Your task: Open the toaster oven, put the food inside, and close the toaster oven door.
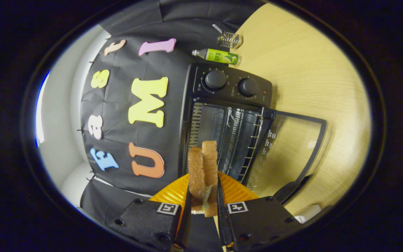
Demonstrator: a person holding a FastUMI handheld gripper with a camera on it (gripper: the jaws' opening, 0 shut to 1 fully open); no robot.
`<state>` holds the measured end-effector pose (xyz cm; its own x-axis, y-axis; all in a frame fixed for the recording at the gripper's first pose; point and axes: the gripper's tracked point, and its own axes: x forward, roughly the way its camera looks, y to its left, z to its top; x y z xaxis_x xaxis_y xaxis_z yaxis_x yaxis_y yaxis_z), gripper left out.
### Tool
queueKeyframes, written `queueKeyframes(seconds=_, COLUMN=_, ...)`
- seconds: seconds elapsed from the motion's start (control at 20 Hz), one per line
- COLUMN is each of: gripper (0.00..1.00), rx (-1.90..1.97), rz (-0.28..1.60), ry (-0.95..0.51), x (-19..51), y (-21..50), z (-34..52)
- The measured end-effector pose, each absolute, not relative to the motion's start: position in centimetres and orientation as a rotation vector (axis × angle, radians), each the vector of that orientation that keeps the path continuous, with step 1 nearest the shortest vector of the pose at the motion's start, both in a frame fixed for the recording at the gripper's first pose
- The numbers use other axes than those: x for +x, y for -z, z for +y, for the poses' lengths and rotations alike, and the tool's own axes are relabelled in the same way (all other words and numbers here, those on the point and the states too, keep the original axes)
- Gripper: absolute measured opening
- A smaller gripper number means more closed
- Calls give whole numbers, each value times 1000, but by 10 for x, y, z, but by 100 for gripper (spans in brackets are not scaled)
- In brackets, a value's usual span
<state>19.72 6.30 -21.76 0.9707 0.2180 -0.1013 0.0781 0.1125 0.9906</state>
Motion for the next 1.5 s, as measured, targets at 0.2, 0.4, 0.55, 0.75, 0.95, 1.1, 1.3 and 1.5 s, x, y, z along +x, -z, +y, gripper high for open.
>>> queueKeyframes(seconds=0.2, gripper=37, rx=1496, rz=213, ry=-44, x=225, y=225, z=58)
queueKeyframes(seconds=0.4, gripper=37, rx=1485, rz=222, ry=-34, x=251, y=234, z=63)
queueKeyframes(seconds=0.55, gripper=38, rx=1492, rz=239, ry=12, x=265, y=243, z=62)
queueKeyframes(seconds=0.75, gripper=43, rx=1469, rz=204, ry=136, x=270, y=253, z=49)
queueKeyframes(seconds=0.95, gripper=54, rx=1548, rz=310, ry=72, x=268, y=258, z=66)
queueKeyframes(seconds=1.1, gripper=65, rx=1608, rz=344, ry=36, x=260, y=251, z=74)
queueKeyframes(seconds=1.3, gripper=77, rx=1577, rz=352, ry=55, x=245, y=244, z=73)
queueKeyframes(seconds=1.5, gripper=80, rx=1508, rz=469, ry=74, x=254, y=260, z=83)
